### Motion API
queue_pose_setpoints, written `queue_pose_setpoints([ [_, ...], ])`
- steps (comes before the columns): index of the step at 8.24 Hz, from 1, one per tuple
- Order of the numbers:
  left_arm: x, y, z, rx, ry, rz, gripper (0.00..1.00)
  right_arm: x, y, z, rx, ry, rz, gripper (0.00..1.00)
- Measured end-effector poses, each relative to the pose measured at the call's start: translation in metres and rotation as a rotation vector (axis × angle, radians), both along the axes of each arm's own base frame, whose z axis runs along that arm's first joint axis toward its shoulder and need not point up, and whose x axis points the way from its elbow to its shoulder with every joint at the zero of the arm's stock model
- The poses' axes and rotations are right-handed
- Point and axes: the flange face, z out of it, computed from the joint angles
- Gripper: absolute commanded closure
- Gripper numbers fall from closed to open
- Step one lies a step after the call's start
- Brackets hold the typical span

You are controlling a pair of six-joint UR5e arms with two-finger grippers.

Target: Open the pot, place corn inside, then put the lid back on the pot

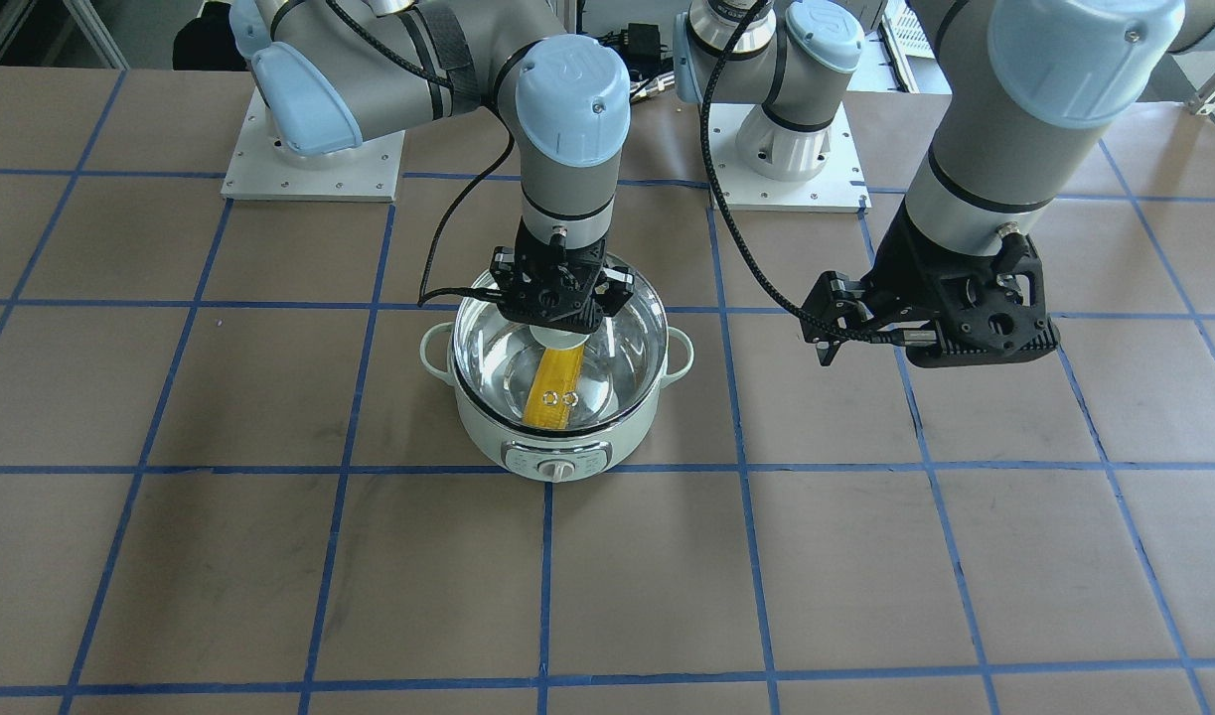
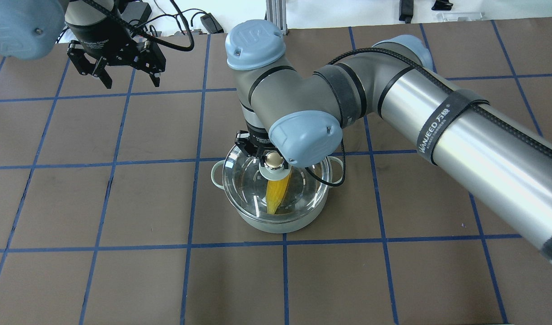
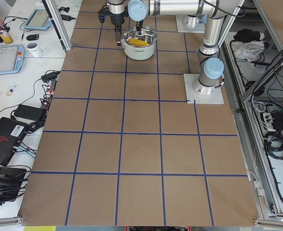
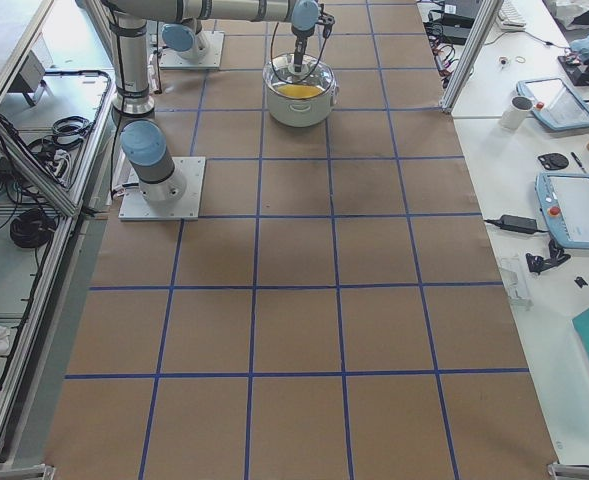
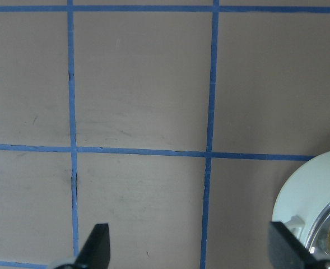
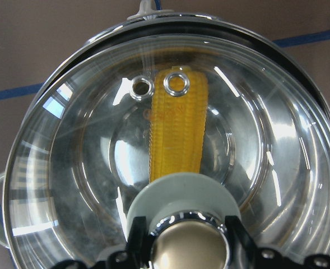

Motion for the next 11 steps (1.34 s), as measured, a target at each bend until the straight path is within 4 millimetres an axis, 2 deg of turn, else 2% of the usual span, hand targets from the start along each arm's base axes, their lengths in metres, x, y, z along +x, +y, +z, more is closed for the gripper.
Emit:
queue_pose_setpoints([
  [9,0.0000,0.0008,0.0016,-0.002,0.000,0.003,0.00,-0.0016,-0.0014,0.0021,-0.019,0.014,-0.007,0.84],
  [10,0.0000,0.0009,0.0015,-0.002,0.000,0.003,0.00,-0.0017,-0.0013,0.0020,-0.018,0.014,-0.008,0.76],
  [11,-0.0001,0.0009,0.0014,-0.001,0.001,0.003,0.00,-0.0017,-0.0012,0.0019,-0.017,0.015,-0.008,0.56],
])
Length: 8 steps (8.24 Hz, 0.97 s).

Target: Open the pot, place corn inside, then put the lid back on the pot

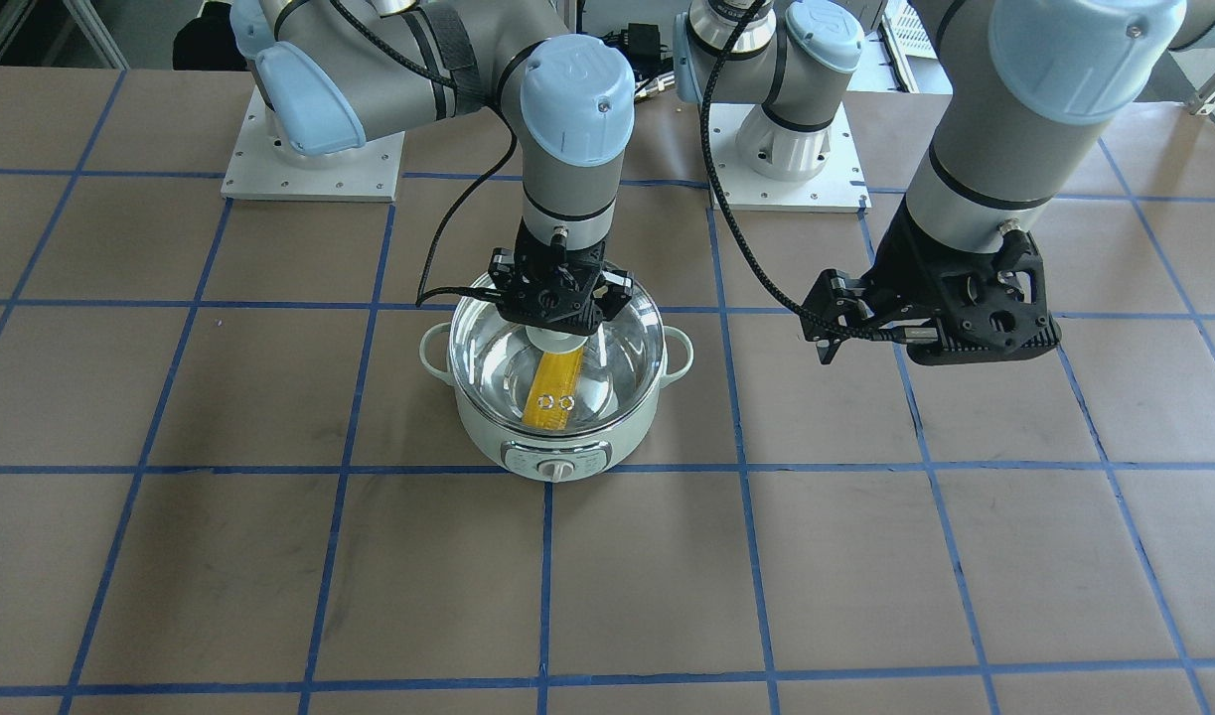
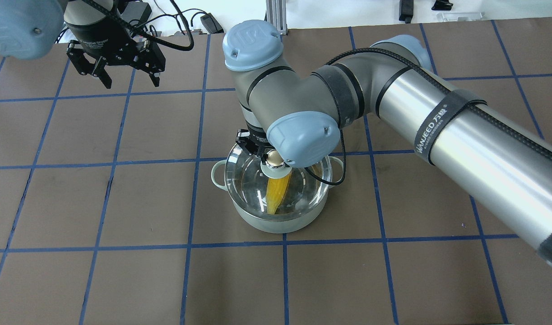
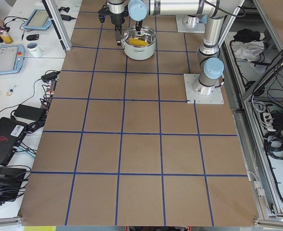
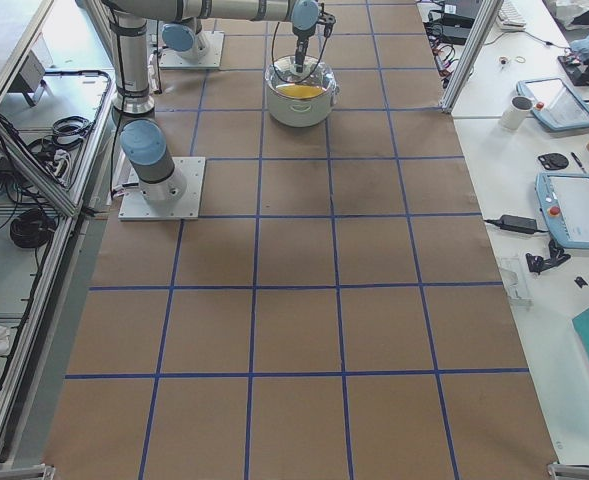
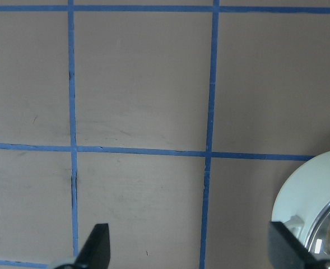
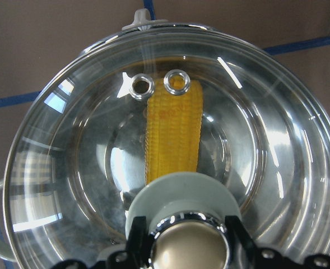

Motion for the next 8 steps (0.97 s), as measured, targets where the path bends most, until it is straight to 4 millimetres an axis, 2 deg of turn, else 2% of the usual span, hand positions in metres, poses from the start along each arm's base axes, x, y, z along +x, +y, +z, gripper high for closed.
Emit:
queue_pose_setpoints([
  [2,0.0000,-0.0002,-0.0005,0.001,0.000,0.001,0.00,0.0000,0.0002,-0.0003,0.001,0.000,0.001,0.30],
  [3,0.0000,-0.0002,-0.0002,0.000,0.000,0.001,0.00,-0.0001,0.0003,-0.0006,0.002,0.000,0.001,0.21],
  [4,0.0001,-0.0002,-0.0001,0.000,-0.001,0.001,0.00,0.0000,0.0003,-0.0012,0.003,0.000,0.000,0.00],
  [8,0.0000,-0.0004,-0.0008,0.001,0.000,0.001,0.00,-0.0004,0.0011,-0.0018,0.009,0.003,0.004,0.00],
])
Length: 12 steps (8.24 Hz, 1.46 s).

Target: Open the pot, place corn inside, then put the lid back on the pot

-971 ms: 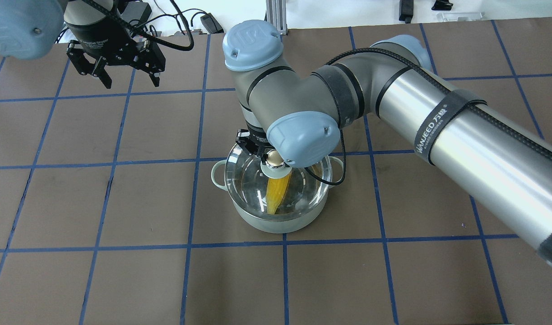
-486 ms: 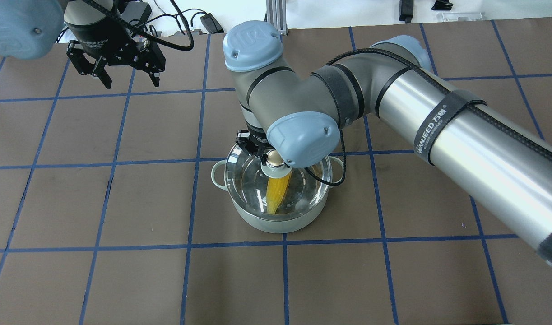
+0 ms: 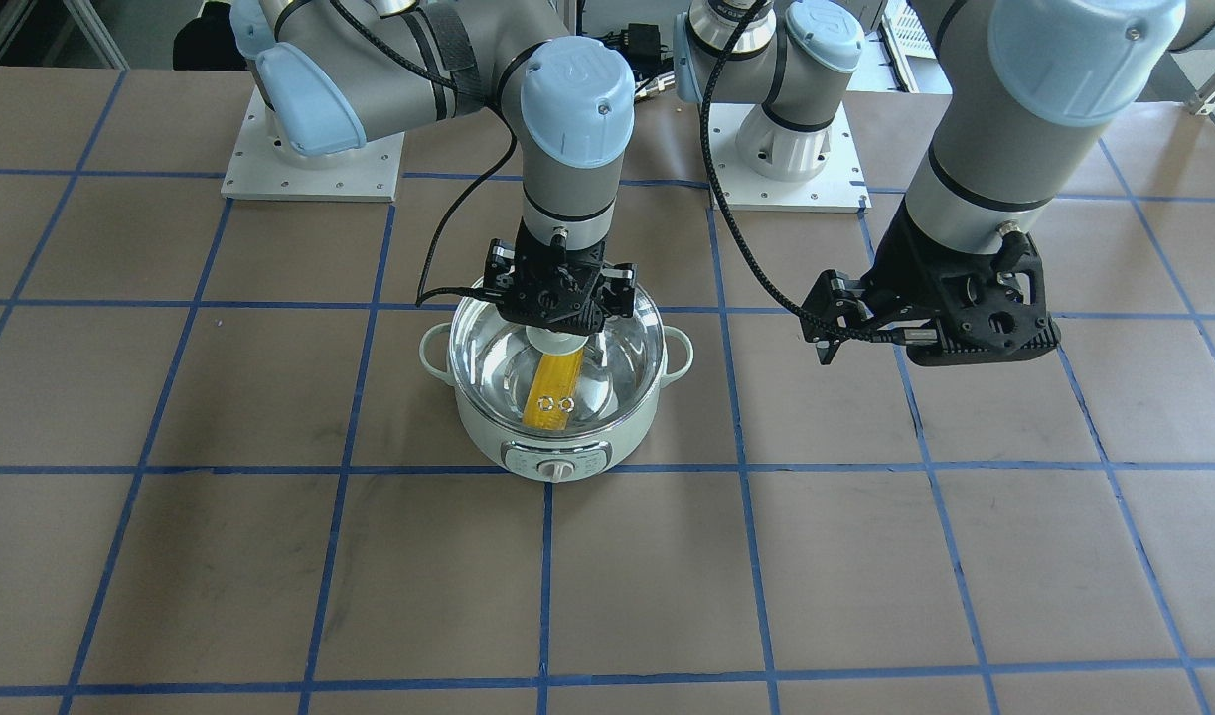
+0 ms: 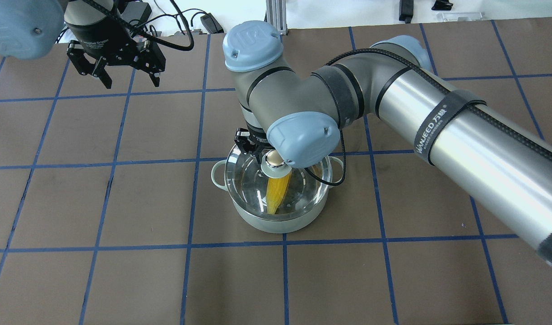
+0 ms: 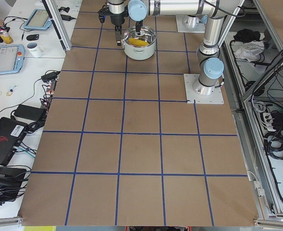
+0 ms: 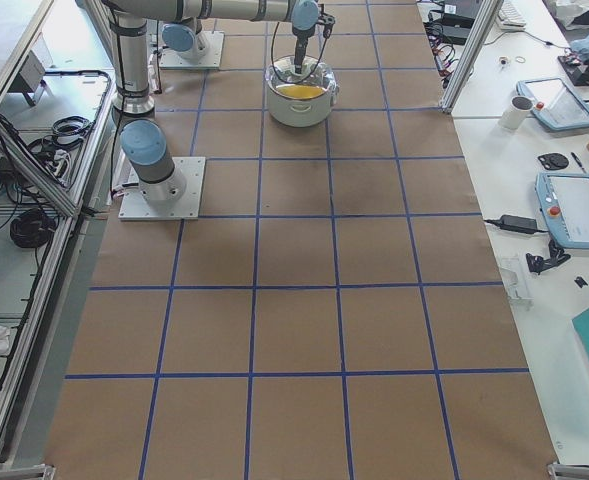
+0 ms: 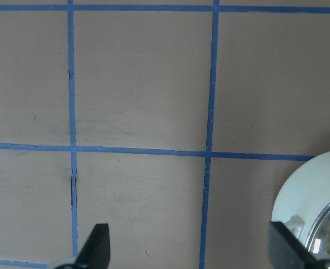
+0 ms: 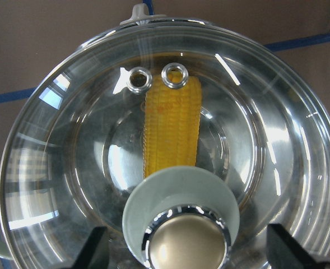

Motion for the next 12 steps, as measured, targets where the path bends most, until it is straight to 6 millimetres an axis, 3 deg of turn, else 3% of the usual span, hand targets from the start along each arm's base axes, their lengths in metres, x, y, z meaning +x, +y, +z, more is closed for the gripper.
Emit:
queue_pose_setpoints([
  [1,0.000,0.000,0.000,0.000,0.000,0.000,0.00,-0.001,0.001,-0.002,0.006,0.003,0.001,0.00],
  [2,0.000,0.000,0.000,0.000,0.000,0.000,0.00,-0.001,0.002,-0.004,0.012,0.006,0.002,0.11],
  [4,0.000,0.000,0.001,-0.001,0.000,0.000,0.00,-0.002,0.003,-0.005,0.010,0.005,0.001,0.51],
  [7,0.000,0.000,0.000,-0.001,0.000,0.000,0.00,-0.002,0.003,-0.001,-0.003,-0.002,-0.006,0.77],
  [8,0.000,0.000,0.000,-0.001,0.000,0.000,0.00,-0.002,0.004,0.000,-0.006,-0.004,-0.007,0.81],
  [12,0.000,0.000,0.000,0.000,0.000,0.000,0.00,-0.003,0.005,0.007,-0.018,-0.009,-0.007,0.85],
])
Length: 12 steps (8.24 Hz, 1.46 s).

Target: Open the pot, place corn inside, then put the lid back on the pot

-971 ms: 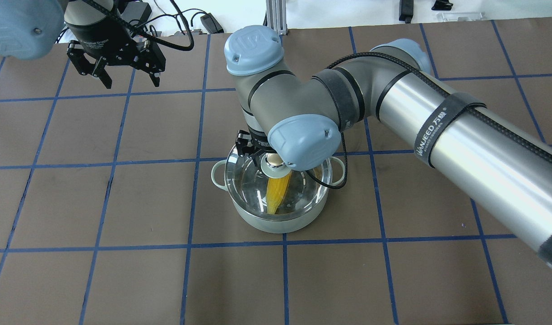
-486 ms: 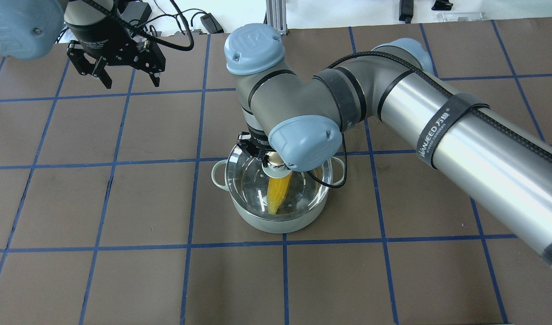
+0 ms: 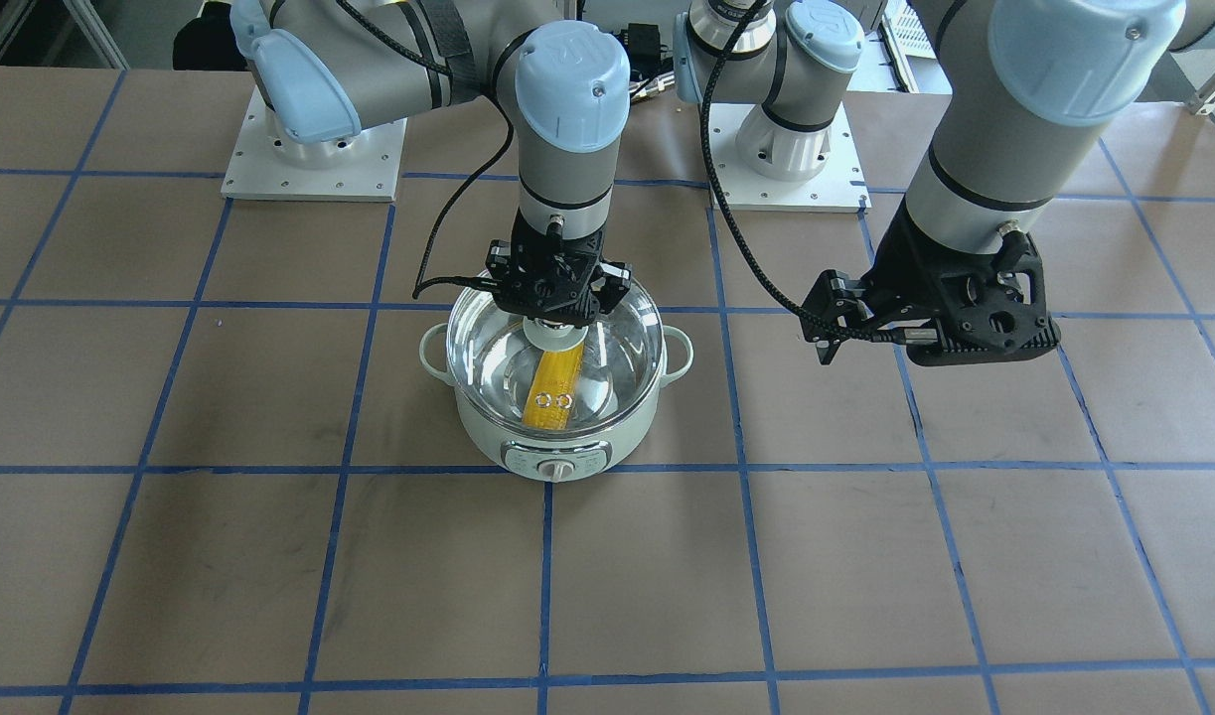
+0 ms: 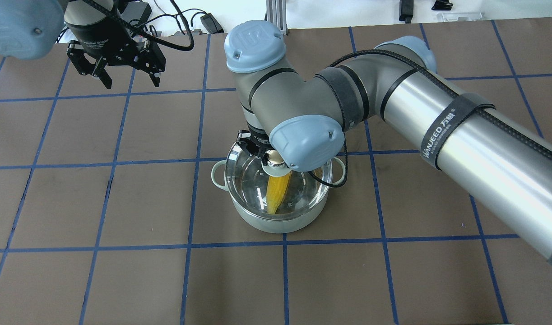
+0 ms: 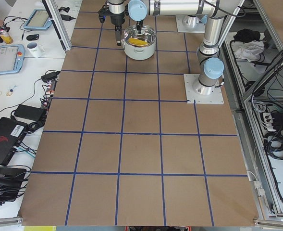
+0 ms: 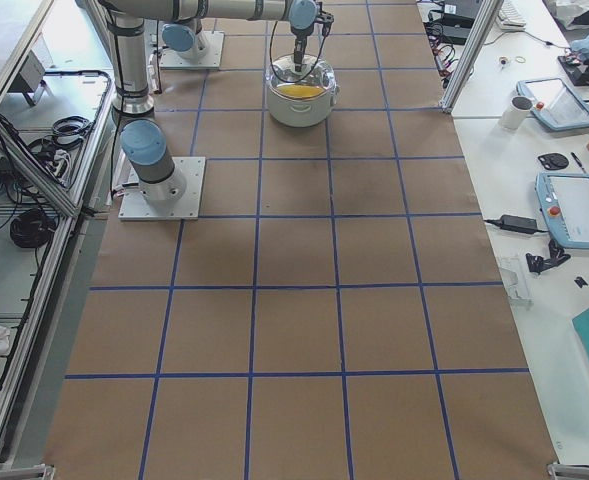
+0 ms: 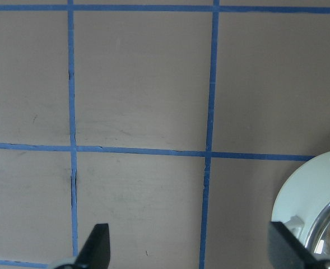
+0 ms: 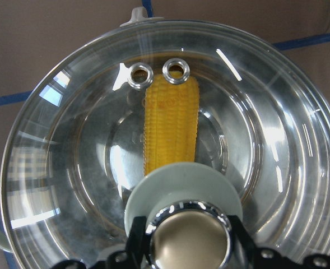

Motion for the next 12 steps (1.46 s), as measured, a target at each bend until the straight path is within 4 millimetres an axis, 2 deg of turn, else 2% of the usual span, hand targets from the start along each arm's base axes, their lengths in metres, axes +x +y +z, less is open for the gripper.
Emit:
queue_pose_setpoints([
  [7,0.0000,-0.0013,-0.0021,0.004,0.000,0.000,0.00,0.0016,0.0009,0.0033,-0.029,0.003,-0.019,0.88],
  [12,0.0001,-0.0012,-0.0017,0.003,-0.001,-0.001,0.00,0.0017,0.0050,-0.0045,-0.029,0.004,-0.023,0.88],
])
